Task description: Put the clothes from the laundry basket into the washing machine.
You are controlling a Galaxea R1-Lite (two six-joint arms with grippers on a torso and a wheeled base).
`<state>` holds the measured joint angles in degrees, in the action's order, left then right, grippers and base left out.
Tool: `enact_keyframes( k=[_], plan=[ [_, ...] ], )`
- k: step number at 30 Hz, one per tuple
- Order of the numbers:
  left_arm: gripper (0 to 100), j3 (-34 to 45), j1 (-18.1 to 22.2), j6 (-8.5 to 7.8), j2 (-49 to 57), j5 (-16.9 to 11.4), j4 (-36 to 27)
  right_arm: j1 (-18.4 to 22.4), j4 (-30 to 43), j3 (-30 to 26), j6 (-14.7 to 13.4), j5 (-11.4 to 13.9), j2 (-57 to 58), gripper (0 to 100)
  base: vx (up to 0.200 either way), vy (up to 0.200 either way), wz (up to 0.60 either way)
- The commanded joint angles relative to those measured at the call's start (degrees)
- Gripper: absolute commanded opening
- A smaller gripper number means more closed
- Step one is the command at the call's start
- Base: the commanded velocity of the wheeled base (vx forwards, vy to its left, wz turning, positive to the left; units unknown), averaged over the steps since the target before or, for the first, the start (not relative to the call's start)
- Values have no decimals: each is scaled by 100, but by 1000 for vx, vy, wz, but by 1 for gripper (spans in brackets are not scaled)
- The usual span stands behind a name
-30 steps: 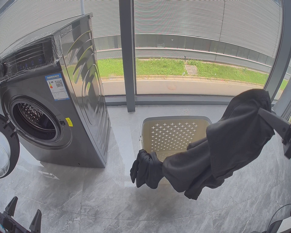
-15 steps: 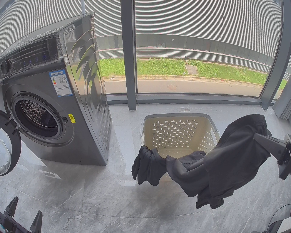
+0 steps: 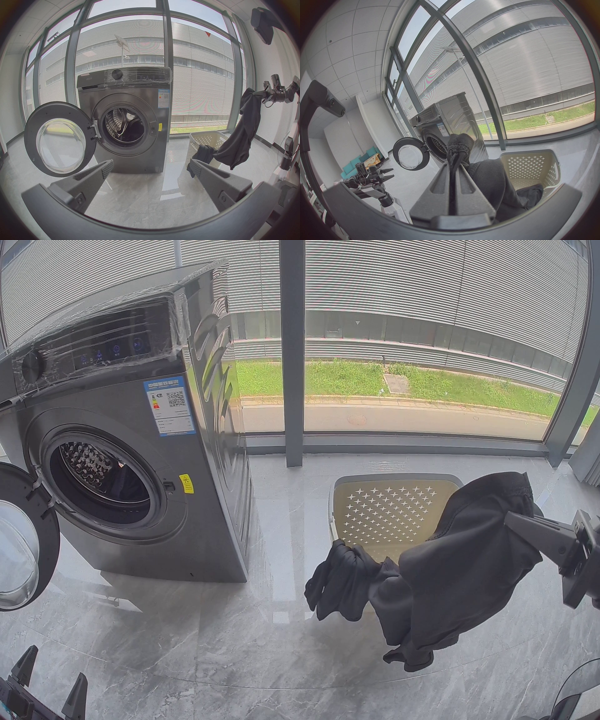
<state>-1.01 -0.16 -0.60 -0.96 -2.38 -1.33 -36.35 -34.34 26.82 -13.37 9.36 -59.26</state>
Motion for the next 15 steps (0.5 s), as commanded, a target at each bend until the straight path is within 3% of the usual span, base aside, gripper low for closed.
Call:
enact_keyframes(
  k=[1, 15],
  plan=[
    [100, 75, -2, -2, 96, 0, 1, -135, -2, -28, 1, 4, -86, 0, 0, 200, 0],
    [100, 84, -2, 7, 96, 0, 1, -250, -20, 8, -69, -5, -165, 0, 0, 200, 0]
  ],
)
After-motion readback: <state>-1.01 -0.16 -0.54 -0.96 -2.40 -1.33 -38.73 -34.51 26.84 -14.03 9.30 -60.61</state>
